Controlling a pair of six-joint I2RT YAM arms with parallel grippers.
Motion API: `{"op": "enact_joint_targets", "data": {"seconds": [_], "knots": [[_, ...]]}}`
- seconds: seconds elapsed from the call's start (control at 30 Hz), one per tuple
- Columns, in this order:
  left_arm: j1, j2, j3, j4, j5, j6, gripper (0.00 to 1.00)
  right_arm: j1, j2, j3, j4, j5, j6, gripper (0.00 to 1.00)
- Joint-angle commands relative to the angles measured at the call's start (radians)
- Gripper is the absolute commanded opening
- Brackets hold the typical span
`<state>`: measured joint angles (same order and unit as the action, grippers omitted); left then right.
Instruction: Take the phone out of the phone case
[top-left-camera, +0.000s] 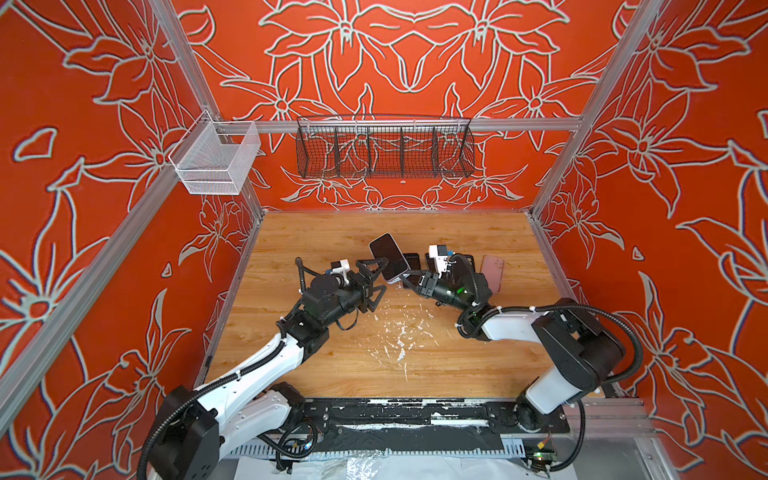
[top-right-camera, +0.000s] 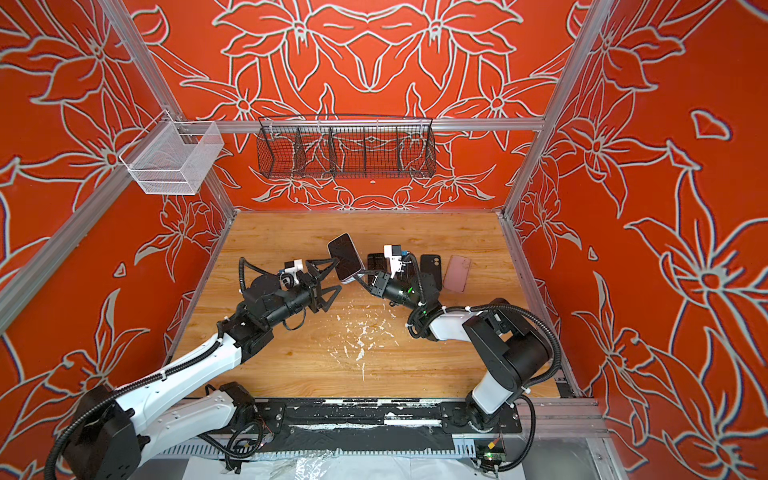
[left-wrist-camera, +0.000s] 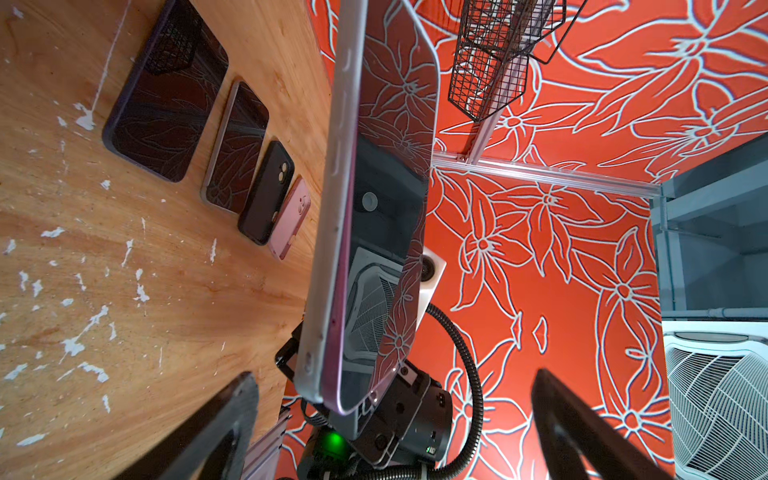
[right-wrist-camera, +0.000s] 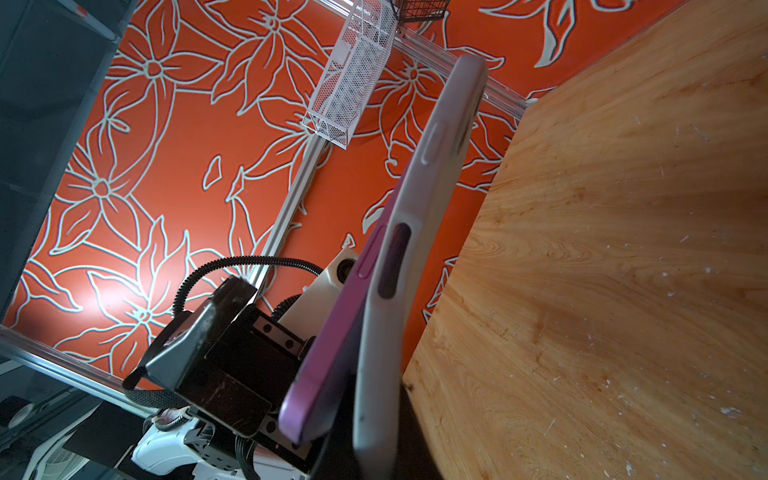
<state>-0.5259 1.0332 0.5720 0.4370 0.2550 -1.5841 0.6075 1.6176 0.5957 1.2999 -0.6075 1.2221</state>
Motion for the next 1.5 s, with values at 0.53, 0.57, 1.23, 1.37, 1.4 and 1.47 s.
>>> {"op": "enact_joint_targets", "data": {"seconds": [0.53, 0.57, 1.23, 1.37, 1.4, 1.47], "knots": [[-0.042, 0.027, 0.023, 0.113, -0.005, -0.043, 1.0, 0.008, 0.002, 0.034, 0.107, 0.003, -0.033, 0.0], [-0.042, 0.025, 0.022, 0.117, -0.006, -0.047, 1.0, 0.008, 0.002, 0.032, 0.108, 0.002, -0.032, 0.0], [-0.043, 0.042, 0.043, 0.184, 0.006, -0.073, 1.0, 0.014, -0.019, 0.012, 0.096, 0.007, -0.052, 0.0], [-0.05, 0.043, 0.042, 0.181, 0.017, -0.075, 1.0, 0.014, -0.022, 0.017, 0.085, 0.012, -0.063, 0.0], [-0.057, 0.041, 0.042, 0.171, 0.015, -0.073, 1.0, 0.014, -0.021, 0.02, 0.087, 0.011, -0.062, 0.0], [-0.075, 0.039, 0.041, 0.156, 0.012, -0.063, 1.0, 0.014, -0.017, 0.025, 0.096, 0.011, -0.058, 0.0]]}}
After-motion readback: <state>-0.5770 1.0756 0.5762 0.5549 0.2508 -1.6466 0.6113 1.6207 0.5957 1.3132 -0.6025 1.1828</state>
